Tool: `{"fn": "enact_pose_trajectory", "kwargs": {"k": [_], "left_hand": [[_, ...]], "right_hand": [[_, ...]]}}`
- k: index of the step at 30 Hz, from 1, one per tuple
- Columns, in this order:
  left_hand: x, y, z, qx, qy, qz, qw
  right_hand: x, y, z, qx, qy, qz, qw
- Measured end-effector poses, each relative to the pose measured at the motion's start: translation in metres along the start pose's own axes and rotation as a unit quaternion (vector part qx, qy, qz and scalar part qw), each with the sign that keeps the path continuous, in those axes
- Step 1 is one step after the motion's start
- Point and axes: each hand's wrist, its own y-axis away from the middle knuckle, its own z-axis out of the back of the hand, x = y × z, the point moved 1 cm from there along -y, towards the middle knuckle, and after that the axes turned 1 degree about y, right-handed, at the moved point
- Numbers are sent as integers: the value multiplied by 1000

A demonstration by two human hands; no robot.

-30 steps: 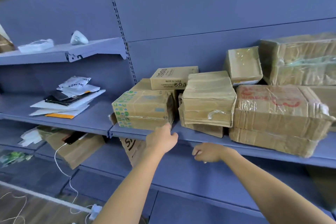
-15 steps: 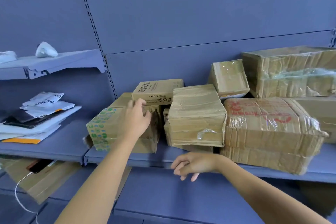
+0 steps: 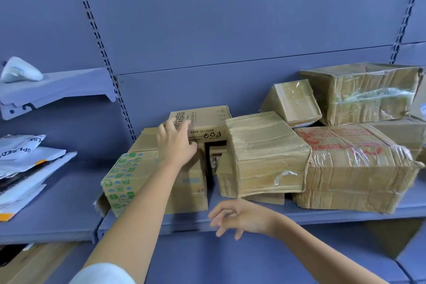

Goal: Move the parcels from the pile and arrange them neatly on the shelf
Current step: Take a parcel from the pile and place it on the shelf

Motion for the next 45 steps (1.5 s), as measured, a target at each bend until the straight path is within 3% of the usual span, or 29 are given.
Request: {"fn": "enact_pose_trajectory", "kwargs": {"k": [5, 7, 9, 12, 15, 19, 21, 26, 29, 32, 37, 41, 45], "left_hand": [[35, -4, 5, 34, 143, 65, 987], [46, -5, 5, 56, 222, 68, 971], [55, -7, 5, 71, 276, 62, 956], [61, -8, 5, 95, 337, 75, 934], [61, -7, 1, 103, 359, 82, 924], [51, -12, -6, 79, 352, 61, 931], [44, -15, -7, 75, 356, 76, 929], [35, -29, -5, 135, 403, 184, 887], [37, -39, 0, 146, 442, 230, 855], [41, -45, 2, 140, 510, 283, 800], [34, -48, 19, 180, 622, 341, 681], [24, -53, 33, 140, 640, 322, 683], [14, -53, 58, 79, 633, 267, 722]], "right_hand": [[62, -31, -34, -145, -107, 131, 975], [91, -44, -41, -172, -89, 169, 966], [111, -57, -38, -252, 58, 183, 948], [126, -72, -18, -351, 301, 164, 871], [132, -71, 2, -402, 421, 83, 809], [134, -56, 28, -453, 488, -8, 746], [133, -55, 39, -422, 510, -52, 748], [130, -71, 50, -326, 531, -87, 778], [132, -81, 56, -295, 493, -88, 814], [137, -84, 65, -283, 449, -102, 841], [132, -86, 73, -277, 484, -136, 819], [125, -94, 71, -310, 526, -88, 787], [126, -102, 67, -385, 522, -2, 761]]}}
